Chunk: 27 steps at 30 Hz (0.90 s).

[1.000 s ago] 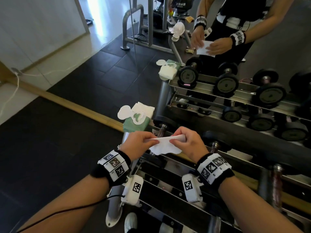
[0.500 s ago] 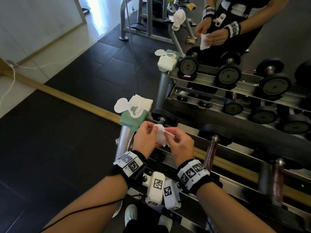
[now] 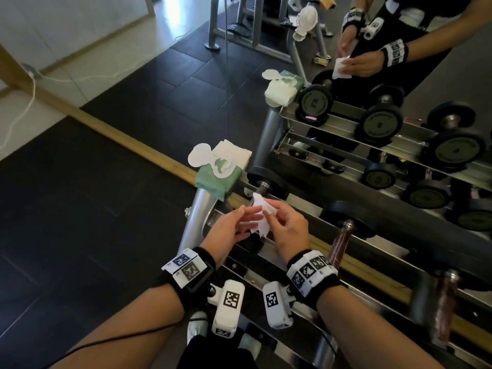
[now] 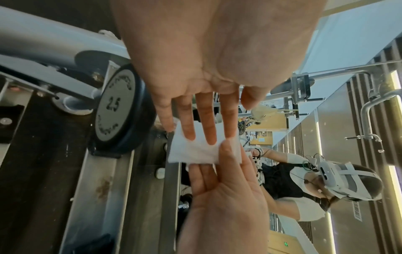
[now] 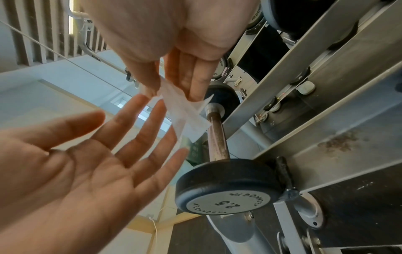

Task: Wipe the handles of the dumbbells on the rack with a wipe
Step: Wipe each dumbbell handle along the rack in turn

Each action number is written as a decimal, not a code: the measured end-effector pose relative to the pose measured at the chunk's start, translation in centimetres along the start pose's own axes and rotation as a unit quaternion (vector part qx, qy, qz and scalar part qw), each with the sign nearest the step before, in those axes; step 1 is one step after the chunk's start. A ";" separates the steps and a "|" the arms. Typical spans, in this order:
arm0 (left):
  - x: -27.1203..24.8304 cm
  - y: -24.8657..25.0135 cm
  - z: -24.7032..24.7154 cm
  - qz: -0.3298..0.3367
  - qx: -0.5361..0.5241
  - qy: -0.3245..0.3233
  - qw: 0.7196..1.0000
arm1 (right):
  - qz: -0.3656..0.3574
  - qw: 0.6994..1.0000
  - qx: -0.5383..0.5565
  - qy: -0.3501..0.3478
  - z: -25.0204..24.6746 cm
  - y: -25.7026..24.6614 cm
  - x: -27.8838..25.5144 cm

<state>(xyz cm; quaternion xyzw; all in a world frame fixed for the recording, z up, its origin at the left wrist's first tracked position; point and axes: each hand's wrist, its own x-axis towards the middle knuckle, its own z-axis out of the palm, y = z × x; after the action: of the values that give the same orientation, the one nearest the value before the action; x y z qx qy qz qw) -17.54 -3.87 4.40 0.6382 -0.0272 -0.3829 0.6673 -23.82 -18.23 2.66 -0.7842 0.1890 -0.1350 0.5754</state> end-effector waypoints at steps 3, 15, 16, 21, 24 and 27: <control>0.2 -1.1 -1.5 0.015 0.056 0.048 0.997 | 0.007 0.998 -0.059 -0.031 -0.6 0.8 1.3; 0.9 -5.1 -5.0 0.048 0.178 0.198 0.963 | -0.186 0.921 -0.300 -0.165 0.2 -1.5 10.4; 1.2 -5.2 -5.2 0.045 0.181 0.196 0.963 | -0.185 0.902 -0.336 -0.197 0.7 -1.1 10.6; 1.7 -5.4 -5.8 0.034 0.180 0.174 0.967 | -0.148 0.840 -0.428 -0.298 2.1 1.5 9.8; 1.8 -5.3 -6.1 0.030 0.201 0.159 0.966 | -0.135 0.815 -0.448 -0.340 2.0 2.3 9.6; 2.1 -5.3 -6.5 0.025 0.219 0.147 0.964 | -0.158 0.779 -0.486 -0.365 2.1 2.4 9.9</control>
<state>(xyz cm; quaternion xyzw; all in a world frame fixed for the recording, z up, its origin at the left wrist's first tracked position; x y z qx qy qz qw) -15.20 0.92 -2.35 0.8172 -0.0277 -0.2525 0.5173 -14.40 -21.55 -0.32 -0.9691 -0.1209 0.1820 0.1149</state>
